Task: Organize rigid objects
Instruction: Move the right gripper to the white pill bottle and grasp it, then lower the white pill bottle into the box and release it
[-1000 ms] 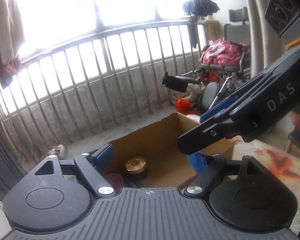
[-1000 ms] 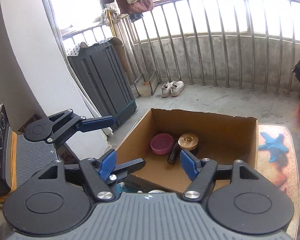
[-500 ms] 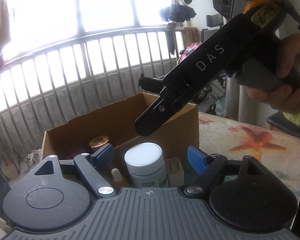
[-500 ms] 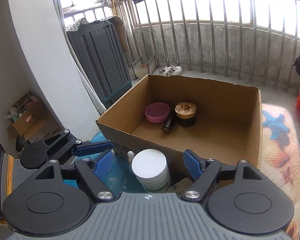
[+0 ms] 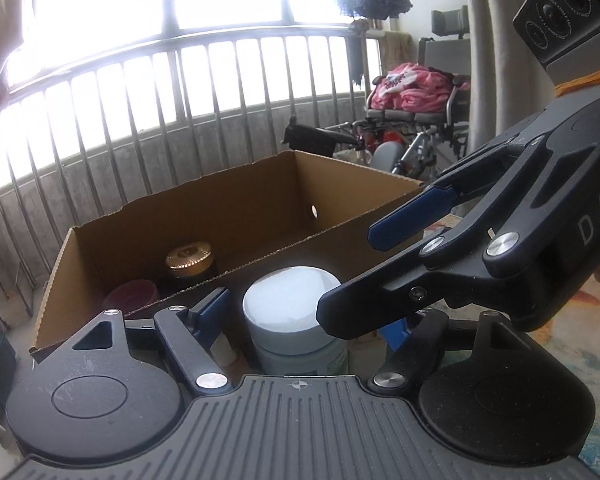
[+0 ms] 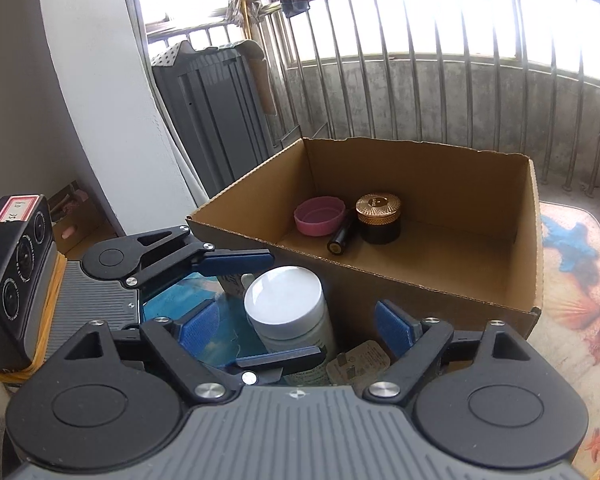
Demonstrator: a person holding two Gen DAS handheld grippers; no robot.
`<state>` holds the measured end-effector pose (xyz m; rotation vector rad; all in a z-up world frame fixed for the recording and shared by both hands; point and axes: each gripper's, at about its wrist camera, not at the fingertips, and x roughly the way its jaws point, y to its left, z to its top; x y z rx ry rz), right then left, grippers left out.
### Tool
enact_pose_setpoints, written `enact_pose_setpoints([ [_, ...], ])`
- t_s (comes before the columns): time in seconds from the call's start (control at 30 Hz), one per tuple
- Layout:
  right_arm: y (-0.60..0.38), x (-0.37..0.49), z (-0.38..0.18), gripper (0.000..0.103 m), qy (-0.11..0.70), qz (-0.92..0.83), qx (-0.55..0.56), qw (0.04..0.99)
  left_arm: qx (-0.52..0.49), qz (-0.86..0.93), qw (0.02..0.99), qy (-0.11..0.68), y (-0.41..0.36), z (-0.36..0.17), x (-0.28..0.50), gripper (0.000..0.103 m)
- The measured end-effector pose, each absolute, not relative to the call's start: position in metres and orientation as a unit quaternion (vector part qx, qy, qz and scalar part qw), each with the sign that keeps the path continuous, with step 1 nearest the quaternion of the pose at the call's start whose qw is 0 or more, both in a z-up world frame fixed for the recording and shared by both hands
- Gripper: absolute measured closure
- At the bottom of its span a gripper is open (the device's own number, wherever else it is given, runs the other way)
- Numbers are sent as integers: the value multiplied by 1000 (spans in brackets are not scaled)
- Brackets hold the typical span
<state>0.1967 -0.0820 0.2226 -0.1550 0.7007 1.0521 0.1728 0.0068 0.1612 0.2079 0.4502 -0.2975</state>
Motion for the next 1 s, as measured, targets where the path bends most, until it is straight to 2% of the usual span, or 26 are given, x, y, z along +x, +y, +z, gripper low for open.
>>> enact_pose_setpoints([
  [0.03,-81,197,222,16,328,491,-78,803,113,-144,957,223,6,159,171,35],
  [0.07,-79,196,222,16,325,491,-82,804,119,-142,957,221,5,158,171,47],
  [0.27,-69,201,220,16,327,500,-82,798,122,-150,955,224,5,158,171,49],
  [0.33,-65,202,217,23,335,503,-91,792,126,-154,954,225,5,159,169,49],
  [0.4,-62,206,213,40,351,499,-88,787,126,-160,953,224,4,159,166,50],
  [0.43,-61,208,211,45,366,502,-77,780,123,-160,954,224,5,159,165,50],
  [0.73,-71,199,232,46,348,500,-66,790,107,-166,957,212,6,186,158,50],
  [1.0,-88,182,296,46,317,504,-66,800,137,-182,958,177,-6,247,139,51],
])
